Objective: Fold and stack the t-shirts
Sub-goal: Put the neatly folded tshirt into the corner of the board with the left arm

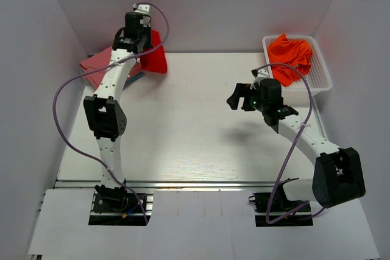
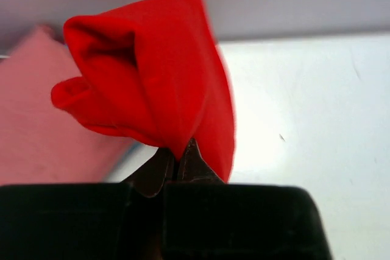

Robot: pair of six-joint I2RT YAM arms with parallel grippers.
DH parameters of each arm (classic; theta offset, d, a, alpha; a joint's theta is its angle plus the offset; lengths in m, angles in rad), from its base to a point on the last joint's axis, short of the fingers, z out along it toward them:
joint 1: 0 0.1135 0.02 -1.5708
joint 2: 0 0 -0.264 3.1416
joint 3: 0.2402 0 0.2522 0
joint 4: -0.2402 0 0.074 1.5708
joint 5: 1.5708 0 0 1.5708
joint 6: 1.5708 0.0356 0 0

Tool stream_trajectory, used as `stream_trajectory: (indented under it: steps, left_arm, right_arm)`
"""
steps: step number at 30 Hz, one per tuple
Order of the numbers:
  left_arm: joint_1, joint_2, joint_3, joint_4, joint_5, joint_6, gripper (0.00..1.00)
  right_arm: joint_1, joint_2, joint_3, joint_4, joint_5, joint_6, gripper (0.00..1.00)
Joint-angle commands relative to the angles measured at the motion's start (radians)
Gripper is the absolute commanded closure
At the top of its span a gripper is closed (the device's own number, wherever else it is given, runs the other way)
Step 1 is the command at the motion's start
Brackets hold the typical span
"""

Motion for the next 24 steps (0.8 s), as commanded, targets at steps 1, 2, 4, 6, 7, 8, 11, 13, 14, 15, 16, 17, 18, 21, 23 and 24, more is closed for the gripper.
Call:
stream_trajectory:
  steps: [1, 2, 4, 6, 7, 8, 11, 13, 14, 15, 16, 17, 18, 21, 23, 24]
  left_arm:
    - [0.064, -0.009, 0.116, -0.019, -0.015, 0.011, 1.00]
    - [0.077, -0.009, 0.116, -0.007, -0.015, 0.011, 1.00]
    - [0.115, -0.020, 0.106, 0.040, 0.001, 0.011, 1.00]
    - [0.138, -0.020, 0.090, 0.079, 0.039, 0.011, 1.00]
    - [0.161, -0.020, 0.090, 0.079, 0.048, 0.011, 1.00]
    - [0.172, -0.006, 0.115, 0.079, 0.057, 0.011, 1.00]
    - [0.210, 0.008, 0.126, 0.092, 0.091, 0.011, 1.00]
    - [0.238, 0.008, 0.113, 0.114, 0.123, 0.011, 1.00]
    - [0.247, 0.008, 0.104, 0.114, 0.133, 0.011, 1.00]
    - [0.264, 0.008, 0.104, 0.114, 0.133, 0.011, 1.00]
    - [0.264, 0.008, 0.104, 0.114, 0.143, 0.011, 1.00]
    - [0.281, 0.008, 0.092, 0.114, 0.143, 0.011, 1.00]
    - [0.290, 0.008, 0.083, 0.114, 0.154, 0.022, 1.00]
    - [0.325, -0.024, 0.031, 0.129, 0.192, 0.033, 1.00]
    - [0.341, -0.024, 0.021, 0.119, 0.214, 0.042, 1.00]
    - [0.359, -0.024, 0.021, 0.119, 0.214, 0.042, 1.00]
  right_arm:
    - [-0.001, -0.004, 0.067, 0.005, 0.005, -0.010, 0.10]
    - [-0.004, 0.001, 0.070, 0.007, -0.006, -0.010, 0.10]
    - [-0.004, 0.004, 0.082, 0.007, -0.010, -0.009, 0.10]
    - [-0.004, 0.013, 0.092, 0.007, -0.018, -0.007, 0.10]
    - [-0.006, 0.022, 0.096, 0.005, -0.024, -0.004, 0.10]
    - [-0.003, 0.026, 0.096, 0.008, -0.029, -0.001, 0.10]
    - [-0.001, 0.044, 0.113, 0.005, -0.046, 0.003, 0.10]
    - [-0.006, 0.059, 0.124, 0.007, -0.060, 0.005, 0.10]
    - [-0.001, 0.064, 0.124, 0.007, -0.072, 0.008, 0.10]
    - [-0.004, 0.071, 0.134, 0.005, -0.073, 0.009, 0.10]
    - [-0.007, 0.078, 0.135, 0.008, -0.076, 0.011, 0.10]
    - [-0.006, 0.082, 0.139, 0.008, -0.081, 0.013, 0.10]
    - [-0.004, 0.088, 0.145, 0.011, -0.092, 0.013, 0.10]
    - [-0.004, 0.110, 0.161, 0.014, -0.107, 0.016, 0.10]
    - [-0.004, 0.125, 0.170, 0.013, -0.119, 0.014, 0.10]
    - [-0.004, 0.136, 0.177, 0.011, -0.125, 0.014, 0.10]
